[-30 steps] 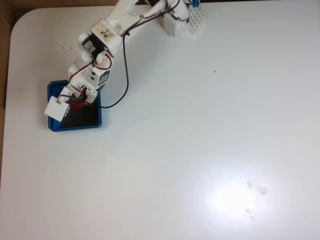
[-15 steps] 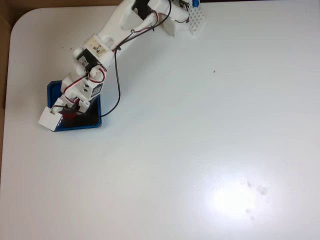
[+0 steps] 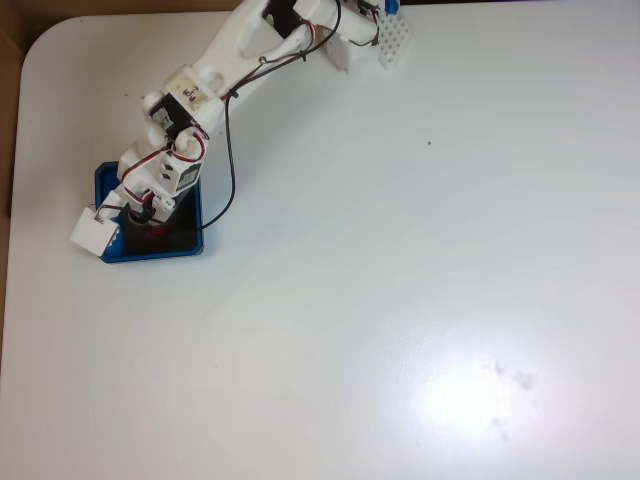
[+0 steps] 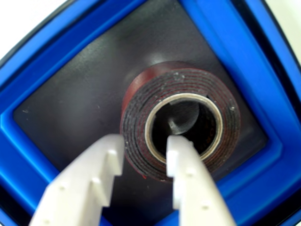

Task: Pick the red roll and drop it in the blue box

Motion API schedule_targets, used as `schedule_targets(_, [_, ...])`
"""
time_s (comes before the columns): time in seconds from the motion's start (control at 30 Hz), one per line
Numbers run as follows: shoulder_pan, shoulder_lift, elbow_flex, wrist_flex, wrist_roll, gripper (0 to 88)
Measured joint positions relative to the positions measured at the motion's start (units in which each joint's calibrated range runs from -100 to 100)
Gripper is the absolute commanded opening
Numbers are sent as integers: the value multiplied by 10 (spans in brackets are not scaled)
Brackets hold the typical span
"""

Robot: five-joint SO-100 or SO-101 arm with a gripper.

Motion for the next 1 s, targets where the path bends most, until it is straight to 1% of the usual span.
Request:
schedule_targets(0.27, [3,-8,0,0,0,78])
schedule_targets(0.43, [3,-104,45,0,0,80])
schedule_targets(0.77, [1,-434,338,-1,0,81])
schedule_targets(1.0, [-61,-643,538,-1,0,81])
